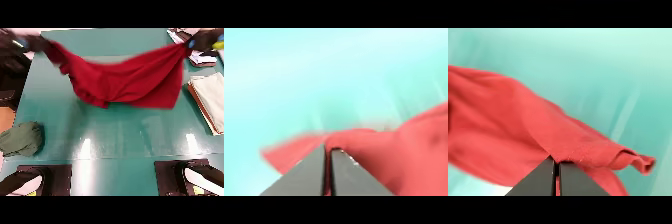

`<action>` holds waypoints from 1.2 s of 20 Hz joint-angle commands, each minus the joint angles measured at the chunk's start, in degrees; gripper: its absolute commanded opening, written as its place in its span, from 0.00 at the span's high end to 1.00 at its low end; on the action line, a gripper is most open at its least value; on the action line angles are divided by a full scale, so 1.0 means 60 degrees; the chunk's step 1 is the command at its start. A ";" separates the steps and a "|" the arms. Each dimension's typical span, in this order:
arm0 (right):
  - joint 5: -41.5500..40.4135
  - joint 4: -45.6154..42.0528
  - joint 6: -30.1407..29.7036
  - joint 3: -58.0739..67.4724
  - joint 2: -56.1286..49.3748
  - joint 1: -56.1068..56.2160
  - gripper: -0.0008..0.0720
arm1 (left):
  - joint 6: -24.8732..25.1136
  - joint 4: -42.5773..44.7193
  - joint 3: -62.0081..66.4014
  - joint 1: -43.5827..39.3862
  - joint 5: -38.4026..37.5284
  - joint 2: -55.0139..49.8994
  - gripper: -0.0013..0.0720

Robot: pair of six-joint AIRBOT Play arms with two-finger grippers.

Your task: Fold the shirts.

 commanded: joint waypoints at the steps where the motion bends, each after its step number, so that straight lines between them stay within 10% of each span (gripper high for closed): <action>1: 0.0229 -0.0120 -0.0018 0.2062 0.0459 -0.0007 0.97 | -0.0135 0.0867 0.2459 0.0004 -0.0022 0.1909 0.93; 12: 0.1246 -0.2754 0.0637 0.2677 0.1974 -0.0004 0.97 | 0.0178 0.1851 0.4379 0.0004 0.0375 0.2426 0.93; 24: 0.2954 -0.2769 0.0736 0.2667 -0.4397 -0.0007 0.97 | -0.0641 0.0991 0.3264 0.0004 -0.1300 -0.5621 0.93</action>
